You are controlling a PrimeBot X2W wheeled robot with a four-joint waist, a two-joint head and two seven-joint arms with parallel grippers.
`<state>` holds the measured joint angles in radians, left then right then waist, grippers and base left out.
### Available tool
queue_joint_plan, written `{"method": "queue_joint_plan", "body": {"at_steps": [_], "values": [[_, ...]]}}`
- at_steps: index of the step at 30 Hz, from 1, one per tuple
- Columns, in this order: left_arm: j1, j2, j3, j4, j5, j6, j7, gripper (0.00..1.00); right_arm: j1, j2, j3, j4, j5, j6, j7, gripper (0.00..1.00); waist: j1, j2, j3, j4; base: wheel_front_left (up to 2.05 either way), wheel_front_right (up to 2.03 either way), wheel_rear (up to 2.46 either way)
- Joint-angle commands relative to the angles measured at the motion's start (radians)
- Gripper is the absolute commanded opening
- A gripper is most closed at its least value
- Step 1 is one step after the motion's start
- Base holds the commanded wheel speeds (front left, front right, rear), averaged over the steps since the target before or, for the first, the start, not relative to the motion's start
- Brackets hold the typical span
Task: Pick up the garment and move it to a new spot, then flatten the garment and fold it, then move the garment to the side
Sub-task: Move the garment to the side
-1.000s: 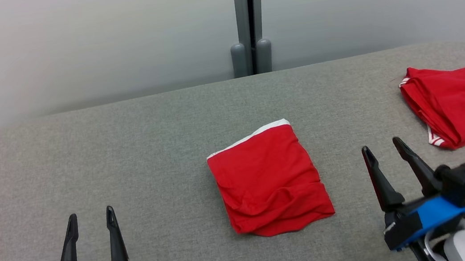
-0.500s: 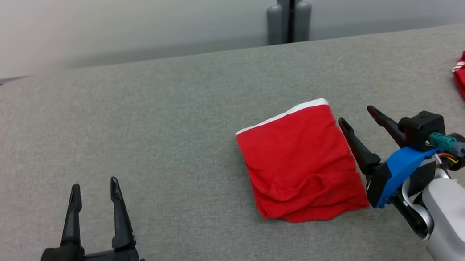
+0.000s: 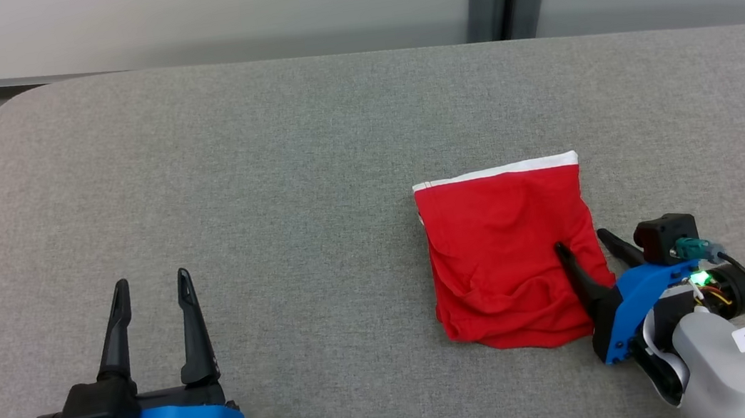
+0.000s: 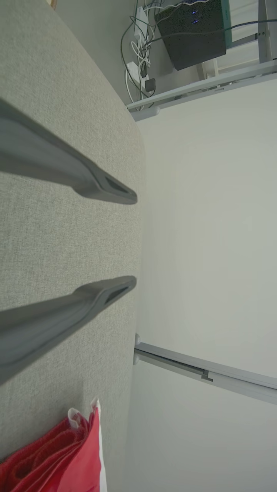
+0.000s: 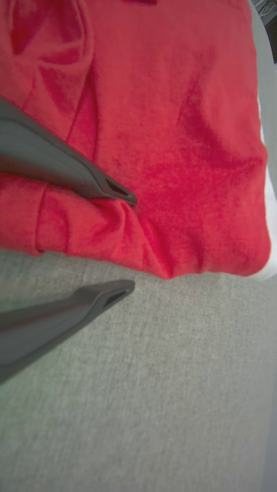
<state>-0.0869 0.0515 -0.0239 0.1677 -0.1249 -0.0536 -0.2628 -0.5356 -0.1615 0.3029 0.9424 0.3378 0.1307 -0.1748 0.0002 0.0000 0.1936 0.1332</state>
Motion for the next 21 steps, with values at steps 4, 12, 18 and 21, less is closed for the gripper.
{"method": "queue_joint_plan", "body": {"at_steps": [4,12,18,21], "values": [[-0.018,-0.002,-0.006,0.000,-0.006,0.009,-0.002,1.00,-0.011,0.025,0.037,0.041,0.046,0.000,0.007,0.89,-0.0002,0.0000,0.002,-0.005,0.00,0.00,0.00],[-0.026,-0.002,-0.009,-0.013,-0.021,0.016,-0.002,1.00,-0.035,-0.019,0.105,0.013,0.127,0.000,-0.051,0.00,-0.0002,0.0000,0.022,-0.061,0.00,0.00,0.00],[-0.051,-0.002,-0.006,-0.037,-0.013,0.020,-0.002,1.00,-0.027,-0.095,0.123,-0.064,0.152,0.000,-0.085,0.00,-0.0002,0.0000,0.063,-0.154,0.00,0.00,0.00],[-0.068,-0.001,-0.004,-0.051,-0.001,0.016,-0.003,1.00,-0.017,-0.138,0.110,-0.109,0.153,0.000,-0.089,0.00,-0.0002,0.0000,0.086,-0.208,0.00,0.00,0.00]]}}
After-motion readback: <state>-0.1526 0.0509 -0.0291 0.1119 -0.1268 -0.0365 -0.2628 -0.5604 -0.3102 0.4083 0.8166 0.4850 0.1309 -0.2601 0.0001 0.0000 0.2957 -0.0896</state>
